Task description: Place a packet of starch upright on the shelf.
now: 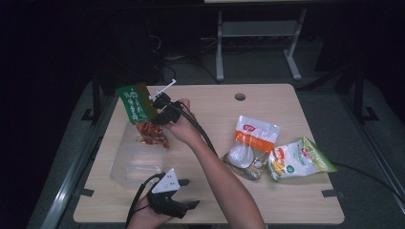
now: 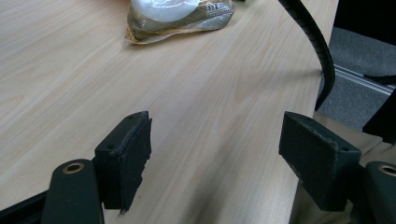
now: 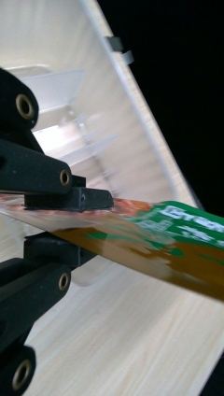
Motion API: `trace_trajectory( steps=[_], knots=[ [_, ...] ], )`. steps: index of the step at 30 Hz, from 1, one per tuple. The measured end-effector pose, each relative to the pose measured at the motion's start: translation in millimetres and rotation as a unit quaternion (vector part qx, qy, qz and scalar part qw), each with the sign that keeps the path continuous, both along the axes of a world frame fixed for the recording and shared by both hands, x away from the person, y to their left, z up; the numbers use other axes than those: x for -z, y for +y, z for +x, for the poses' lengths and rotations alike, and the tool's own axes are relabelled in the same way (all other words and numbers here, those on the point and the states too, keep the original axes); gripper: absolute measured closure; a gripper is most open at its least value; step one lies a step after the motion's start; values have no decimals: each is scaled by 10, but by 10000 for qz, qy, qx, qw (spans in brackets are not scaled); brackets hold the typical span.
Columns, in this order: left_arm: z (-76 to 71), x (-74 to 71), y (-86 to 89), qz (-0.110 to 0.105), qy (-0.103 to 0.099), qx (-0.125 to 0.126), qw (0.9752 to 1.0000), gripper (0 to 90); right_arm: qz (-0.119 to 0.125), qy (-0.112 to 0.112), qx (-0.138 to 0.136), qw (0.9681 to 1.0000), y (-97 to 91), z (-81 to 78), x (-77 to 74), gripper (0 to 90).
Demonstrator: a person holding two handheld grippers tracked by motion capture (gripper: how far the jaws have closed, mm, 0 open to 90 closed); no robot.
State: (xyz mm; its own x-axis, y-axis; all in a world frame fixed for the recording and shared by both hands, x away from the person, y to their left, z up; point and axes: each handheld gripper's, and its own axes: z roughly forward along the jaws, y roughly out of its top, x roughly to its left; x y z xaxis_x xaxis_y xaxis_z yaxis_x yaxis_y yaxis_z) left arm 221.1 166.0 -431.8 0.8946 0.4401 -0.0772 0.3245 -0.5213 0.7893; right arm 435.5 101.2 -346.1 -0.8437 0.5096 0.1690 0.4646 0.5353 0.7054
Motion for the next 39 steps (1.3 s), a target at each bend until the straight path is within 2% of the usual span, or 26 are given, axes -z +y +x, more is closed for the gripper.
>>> trace_trajectory(
  steps=[4,6,7,8,12,13,14,17,19,21,27,31,32,39],
  knots=[
    [-1,4,-8,-43,44,-31,10000,248,-250,-13,-90,9996,-26,-25,72,848],
    [-3,4,-14,-49,50,-43,10000,249,-257,10,-92,9996,-41,-32,101,870],
    [-3,3,-16,-39,40,-34,10000,249,-258,10,-81,9996,-45,-36,119,873],
    [-1,2,-16,-32,18,-21,10000,249,-310,-52,-123,9994,-51,-33,142,873],
    [0,4,-21,-30,17,-8,10000,249,-608,-36,-130,9981,-19,-70,247,882],
    [0,4,-21,-30,16,-7,10000,249,-616,-56,-106,9980,-26,-79,284,885],
    [1,3,-21,-26,14,-5,10000,249,-592,-93,-113,9981,-42,-71,299,886],
    [2,5,-22,-30,21,-10,10000,250,-417,39,-82,9991,-93,-54,320,886],
    [4,7,-23,-20,20,-5,10000,249,-415,65,-77,9991,-107,-51,327,874],
    [5,7,-22,-2,10,-6,10000,250,-390,86,-89,9992,-117,-46,324,801],
    [8,8,-17,-17,25,-24,10000,249,-191,71,-209,9996,-246,-51,291,702],
    [4,8,-22,-4,25,-5,10000,249,43,227,-197,9995,-390,-78,216,673],
    [3,8,-24,-1,29,-4,10000,249,133,335,-159,9992,-418,-98,193,663],
    [5,21,-35,33,51,-17,10000,249,161,335,-188,9991,-660,-193,134,631]
  ],
)
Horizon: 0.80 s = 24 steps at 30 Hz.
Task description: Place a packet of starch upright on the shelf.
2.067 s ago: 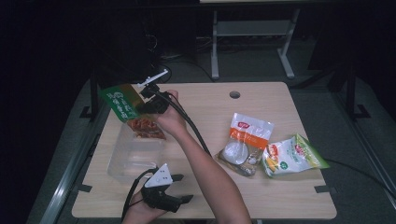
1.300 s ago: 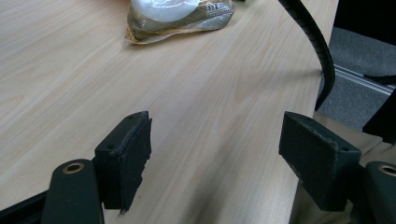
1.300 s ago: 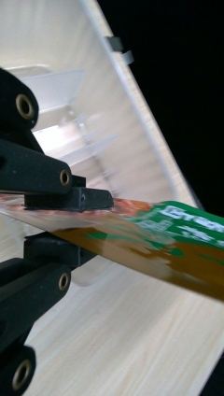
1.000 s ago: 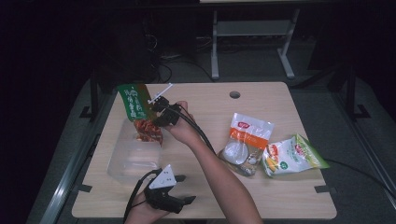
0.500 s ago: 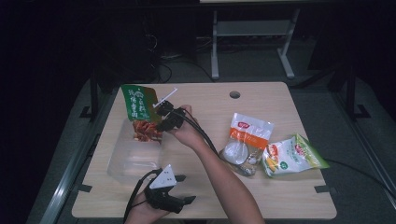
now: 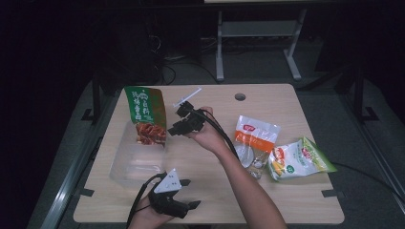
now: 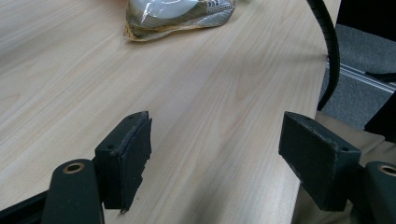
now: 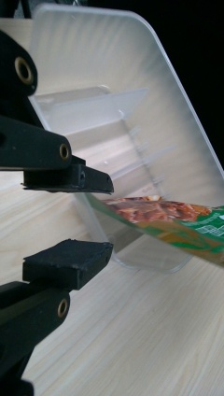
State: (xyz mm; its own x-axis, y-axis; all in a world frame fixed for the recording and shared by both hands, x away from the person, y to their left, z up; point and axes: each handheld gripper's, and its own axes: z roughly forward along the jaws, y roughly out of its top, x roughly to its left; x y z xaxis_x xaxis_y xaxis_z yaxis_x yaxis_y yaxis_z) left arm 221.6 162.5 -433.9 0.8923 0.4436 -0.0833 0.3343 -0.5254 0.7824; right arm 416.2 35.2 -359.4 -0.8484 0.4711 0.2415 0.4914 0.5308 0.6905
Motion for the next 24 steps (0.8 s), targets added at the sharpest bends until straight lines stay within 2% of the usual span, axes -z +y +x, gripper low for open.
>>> trace_trajectory(
  steps=[7,17,24],
  knots=[
    [14,7,-5,-97,101,-76,9999,249,61,-1,21,10000,-320,-134,-19,606],
    [32,21,-9,9,73,-17,10000,249,133,53,219,9997,-831,-333,21,585],
    [36,15,-1,9,75,-99,9999,247,123,83,338,9993,-1151,-491,75,562]
  ],
)
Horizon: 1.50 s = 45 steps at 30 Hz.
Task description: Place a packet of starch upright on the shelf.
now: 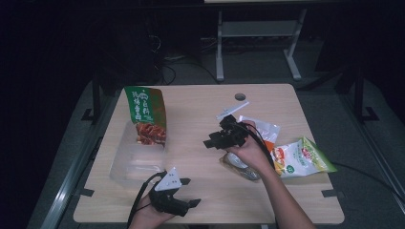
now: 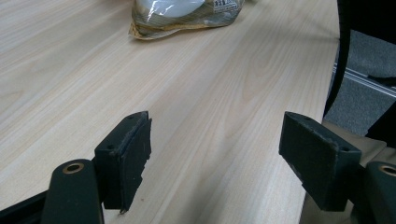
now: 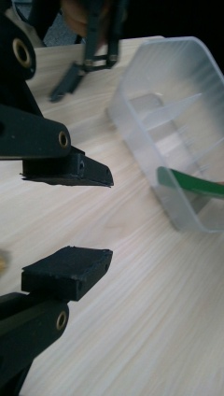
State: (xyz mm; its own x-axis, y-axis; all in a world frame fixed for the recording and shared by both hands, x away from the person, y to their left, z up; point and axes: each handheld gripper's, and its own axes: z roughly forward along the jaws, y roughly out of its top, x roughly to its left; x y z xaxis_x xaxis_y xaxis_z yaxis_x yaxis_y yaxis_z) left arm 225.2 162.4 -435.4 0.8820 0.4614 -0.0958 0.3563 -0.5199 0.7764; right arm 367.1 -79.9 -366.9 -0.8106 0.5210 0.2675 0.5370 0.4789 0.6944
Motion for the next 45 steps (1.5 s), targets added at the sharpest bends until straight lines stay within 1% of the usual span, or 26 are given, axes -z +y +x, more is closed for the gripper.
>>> trace_trajectory(
  steps=[2,5,9,12,17,20,21,23,24,25,26,27,28,30,34,37,38,41,42,43,45],
  knots=[
    [5,8,-4,-10,-47,14,10000,248,-5,26,30,10000,-97,-63,26,557],
    [-7,16,-18,-31,-2,-5,10000,248,-33,70,134,9999,-228,-158,69,545],
    [-9,17,-24,14,-20,29,10000,248,-13,113,225,9997,-413,-290,148,535],
    [-3,18,-22,48,-21,48,10000,248,-57,168,309,9994,-531,-383,208,526],
    [-12,26,-27,9,28,13,10000,248,-64,211,441,9988,-676,-508,270,519],
    [-13,27,-28,23,35,19,10000,249,-105,230,491,9985,-763,-574,310,516],
    [-13,27,-28,34,33,20,10000,249,-132,270,532,9981,-789,-598,315,516],
    [-13,30,-32,32,36,13,10000,249,-119,263,590,9978,-855,-636,349,514],
    [-13,31,-34,38,44,18,10000,248,-122,264,595,9978,-881,-648,359,513],
    [-11,32,-35,50,30,28,10000,249,-111,294,661,9973,-907,-667,370,513],
    [-11,34,-36,55,31,33,10000,248,-116,256,658,9974,-933,-673,382,512],
    [-10,37,-39,58,25,41,10000,249,-89,303,704,9970,-947,-687,385,509],
    [-9,40,-42,57,25,42,10000,248,-101,268,693,9972,-975,-694,394,508],
    [-9,42,-44,75,28,52,10000,248,-78,282,760,9967,-1016,-719,397,507],
    [-5,41,-41,86,18,64,9999,249,-158,271,862,9958,-1093,-772,410,501],
    [-5,42,-39,80,35,55,9999,249,-172,308,966,9947,-1151,-799,397,498],
    [-5,42,-39,81,38,58,9999,249,-187,267,985,9946,-1178,-802,392,498],
    [-5,44,-42,95,36,75,9999,249,-193,276,1123,9931,-1244,-810,365,490],
    [-6,46,-44,96,33,80,9999,249,-171,251,1121,9932,-1271,-805,362,488],
    [-9,45,-45,95,38,80,9999,249,-173,274,1160,9927,-1289,-803,352,486],
    [-9,46,-45,96,35,88,9999,249,-224,256,1242,9917,-1325,-794,341,479]
  ],
)
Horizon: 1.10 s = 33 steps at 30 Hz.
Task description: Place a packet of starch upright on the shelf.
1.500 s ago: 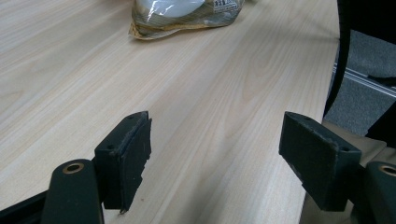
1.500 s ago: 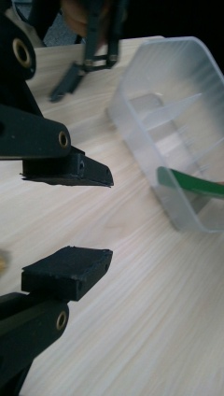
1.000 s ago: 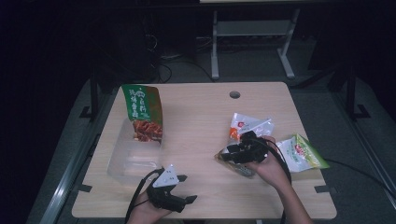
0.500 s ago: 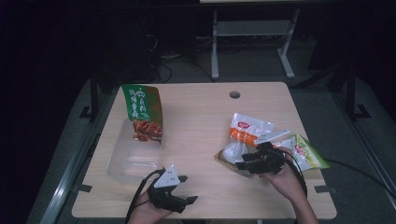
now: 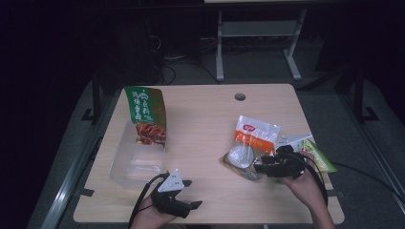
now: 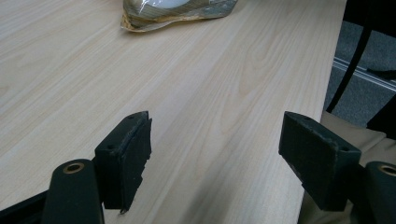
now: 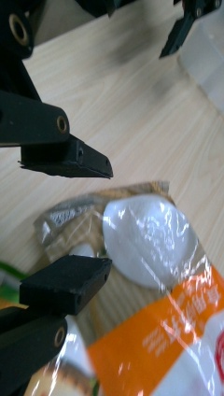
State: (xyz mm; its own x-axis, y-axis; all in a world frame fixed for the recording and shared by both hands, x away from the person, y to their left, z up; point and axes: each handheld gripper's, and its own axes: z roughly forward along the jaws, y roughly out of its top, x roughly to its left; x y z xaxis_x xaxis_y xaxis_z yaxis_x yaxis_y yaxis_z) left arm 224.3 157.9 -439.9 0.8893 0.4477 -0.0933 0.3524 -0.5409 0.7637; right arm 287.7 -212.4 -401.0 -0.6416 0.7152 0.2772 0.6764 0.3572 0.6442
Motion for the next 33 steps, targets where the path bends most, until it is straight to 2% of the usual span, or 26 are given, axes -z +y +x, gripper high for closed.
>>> trace_trajectory(
  steps=[6,10,12,15,18,20,24,28,30,31,33],
  knots=[
    [-4,6,0,-2,15,-13,10000,249,-237,-92,336,9991,-153,89,-21,453],
    [-4,7,6,-31,27,-60,10000,249,-453,-214,597,9970,-272,183,-64,425],
    [2,11,4,-36,49,-55,10000,249,-434,-178,659,9967,-310,239,-61,418],
    [-2,13,-7,-12,31,-29,10000,249,-557,-76,787,9953,-357,347,-43,419],
    [-2,21,-25,5,26,8,10000,249,-500,-12,940,9943,-400,455,-26,424],
    [-6,27,-39,-17,49,3,10000,249,-548,45,995,9935,-409,541,8,424],
    [-5,30,-44,-14,48,8,10000,249,-344,162,982,9944,-411,686,68,437],
    [7,33,-42,-21,50,-8,10000,249,-327,196,893,9953,-332,780,110,539],
    [14,33,-40,-32,47,-16,10000,249,-328,213,830,9958,-273,798,112,624],
    [18,32,-39,-23,44,-9,10000,249,-294,208,826,9959,-248,797,108,695],
    [22,33,-39,-17,47,-7,10000,249,-78,242,775,9967,-222,791,95,776]
  ],
)
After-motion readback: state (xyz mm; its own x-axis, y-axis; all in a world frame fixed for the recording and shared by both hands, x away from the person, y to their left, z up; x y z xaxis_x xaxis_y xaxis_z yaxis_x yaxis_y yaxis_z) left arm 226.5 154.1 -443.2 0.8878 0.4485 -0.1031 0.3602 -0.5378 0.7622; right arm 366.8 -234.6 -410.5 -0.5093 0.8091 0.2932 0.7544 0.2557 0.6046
